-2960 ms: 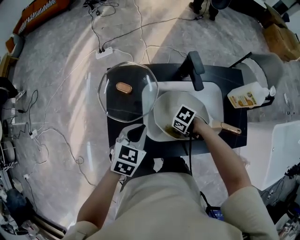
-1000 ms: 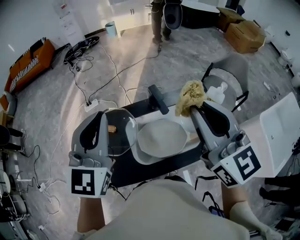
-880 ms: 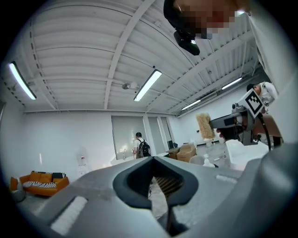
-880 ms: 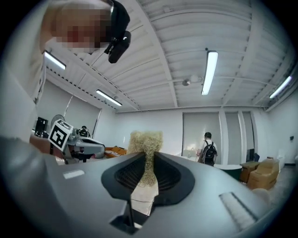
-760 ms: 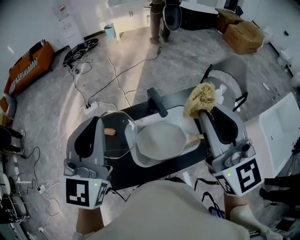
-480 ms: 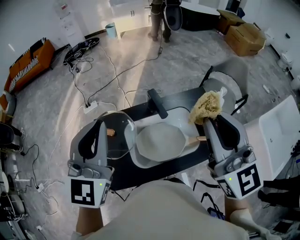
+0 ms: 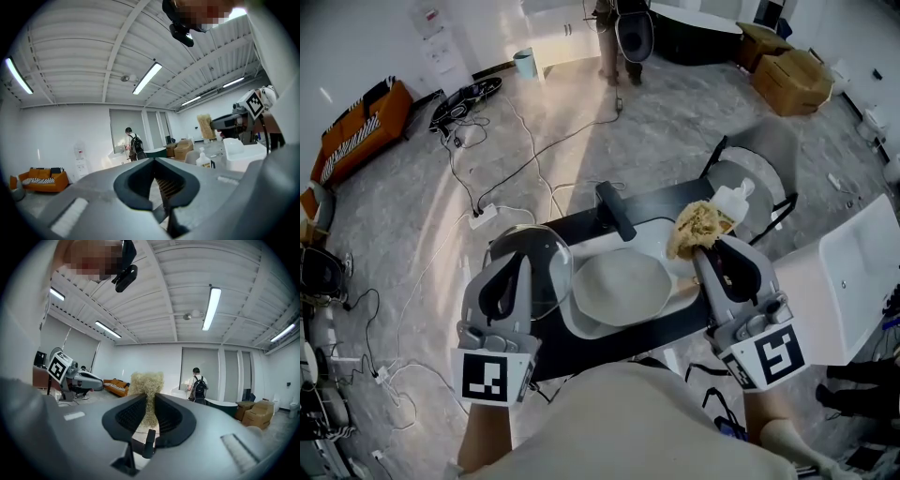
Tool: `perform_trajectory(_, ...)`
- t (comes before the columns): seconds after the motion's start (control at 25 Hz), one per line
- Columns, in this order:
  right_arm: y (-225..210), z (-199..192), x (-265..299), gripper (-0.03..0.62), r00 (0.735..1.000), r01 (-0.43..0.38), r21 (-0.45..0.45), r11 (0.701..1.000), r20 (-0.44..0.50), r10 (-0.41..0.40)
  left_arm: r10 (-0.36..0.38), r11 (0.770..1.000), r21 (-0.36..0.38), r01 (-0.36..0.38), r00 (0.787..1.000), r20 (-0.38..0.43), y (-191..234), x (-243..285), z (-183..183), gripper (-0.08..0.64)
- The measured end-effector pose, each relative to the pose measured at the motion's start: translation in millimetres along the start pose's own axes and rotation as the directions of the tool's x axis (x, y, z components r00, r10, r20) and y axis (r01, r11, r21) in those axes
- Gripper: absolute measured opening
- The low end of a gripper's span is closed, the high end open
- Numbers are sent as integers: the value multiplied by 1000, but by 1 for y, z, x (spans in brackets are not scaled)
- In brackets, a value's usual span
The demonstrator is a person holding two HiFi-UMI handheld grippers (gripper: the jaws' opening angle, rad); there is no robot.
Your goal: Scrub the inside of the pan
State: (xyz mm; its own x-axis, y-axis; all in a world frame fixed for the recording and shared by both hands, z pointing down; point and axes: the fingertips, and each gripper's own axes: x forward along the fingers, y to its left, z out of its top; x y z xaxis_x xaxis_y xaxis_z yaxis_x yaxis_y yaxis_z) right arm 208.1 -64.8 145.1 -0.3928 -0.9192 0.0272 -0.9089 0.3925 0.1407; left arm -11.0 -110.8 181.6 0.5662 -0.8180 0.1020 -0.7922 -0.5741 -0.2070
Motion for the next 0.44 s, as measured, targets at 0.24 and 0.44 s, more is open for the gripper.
perform_trajectory(0.24, 2, 0, -2, 61, 1000, -16, -4, 1000, 0, 16, -17, 999, -50, 17, 1000, 0, -6, -3, 1, 2)
perform_trajectory(0.44, 7, 0, -2, 61, 1000, -15, -12, 1000, -6, 15, -25, 999, -48, 25, 1000, -7, -6, -4, -1, 2)
